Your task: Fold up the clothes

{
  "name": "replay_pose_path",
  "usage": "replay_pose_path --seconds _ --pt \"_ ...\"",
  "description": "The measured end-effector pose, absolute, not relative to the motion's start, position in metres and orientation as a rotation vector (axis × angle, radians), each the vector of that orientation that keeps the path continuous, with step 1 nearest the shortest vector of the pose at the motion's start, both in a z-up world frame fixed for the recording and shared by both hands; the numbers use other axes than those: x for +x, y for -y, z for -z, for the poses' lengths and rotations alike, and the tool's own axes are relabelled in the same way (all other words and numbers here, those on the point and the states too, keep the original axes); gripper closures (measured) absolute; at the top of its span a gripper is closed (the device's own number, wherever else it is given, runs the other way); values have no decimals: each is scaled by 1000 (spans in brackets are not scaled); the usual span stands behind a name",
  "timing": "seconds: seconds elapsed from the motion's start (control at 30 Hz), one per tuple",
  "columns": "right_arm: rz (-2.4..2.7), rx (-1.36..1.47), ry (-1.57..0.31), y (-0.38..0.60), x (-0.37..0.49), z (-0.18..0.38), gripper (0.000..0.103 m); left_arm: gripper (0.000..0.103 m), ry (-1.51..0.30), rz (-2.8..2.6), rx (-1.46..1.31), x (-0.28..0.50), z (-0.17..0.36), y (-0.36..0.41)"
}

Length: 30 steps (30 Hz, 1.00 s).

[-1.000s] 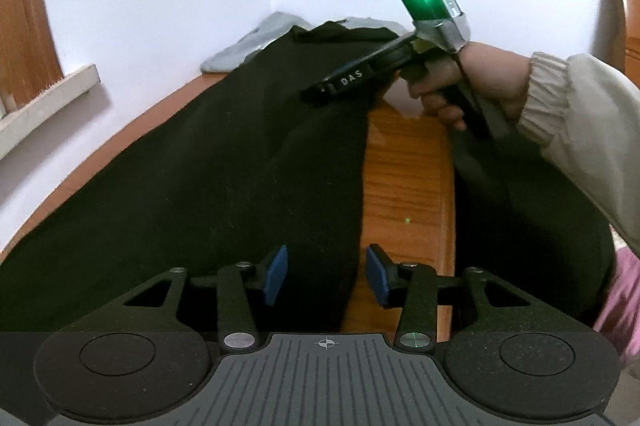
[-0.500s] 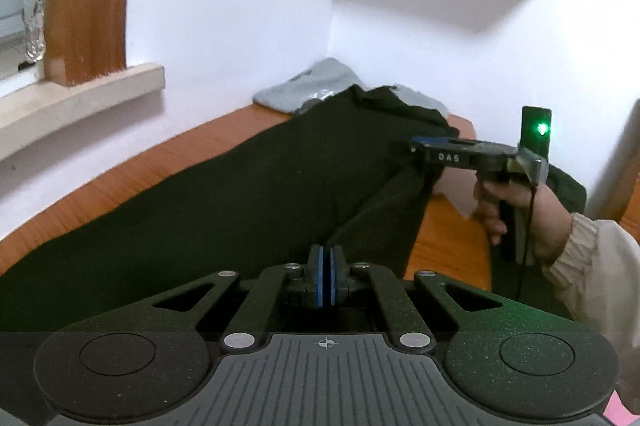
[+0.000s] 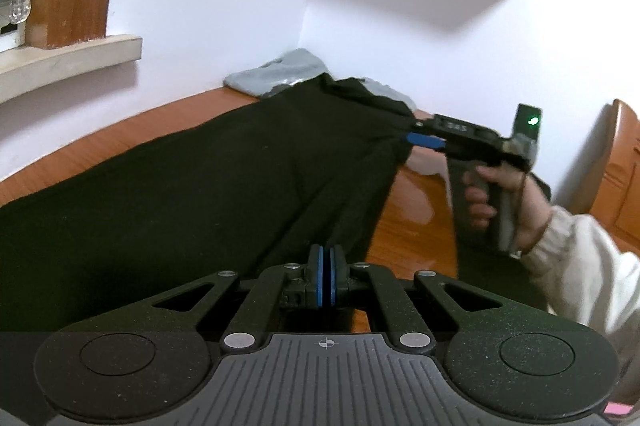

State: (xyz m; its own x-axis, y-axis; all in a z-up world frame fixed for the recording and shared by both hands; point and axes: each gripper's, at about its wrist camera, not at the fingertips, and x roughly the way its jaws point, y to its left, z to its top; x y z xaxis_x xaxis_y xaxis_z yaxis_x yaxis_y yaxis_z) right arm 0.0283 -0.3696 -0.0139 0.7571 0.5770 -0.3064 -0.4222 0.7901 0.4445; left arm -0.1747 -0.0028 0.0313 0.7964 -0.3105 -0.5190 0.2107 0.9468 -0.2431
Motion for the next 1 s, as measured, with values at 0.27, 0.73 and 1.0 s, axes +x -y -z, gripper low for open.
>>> replay_pose_path --seconds 0.27,0.73,1.0 --pt "-545 472 -582 386 57 14 51 100 -596 322 -346 -167 -9 -27" --pt "-279 557 -601 404 116 3 51 100 -573 320 -411 -176 -8 -38" --pt "-442 335 -425 352 113 -49 97 100 -581 322 -408 -176 -7 -36"
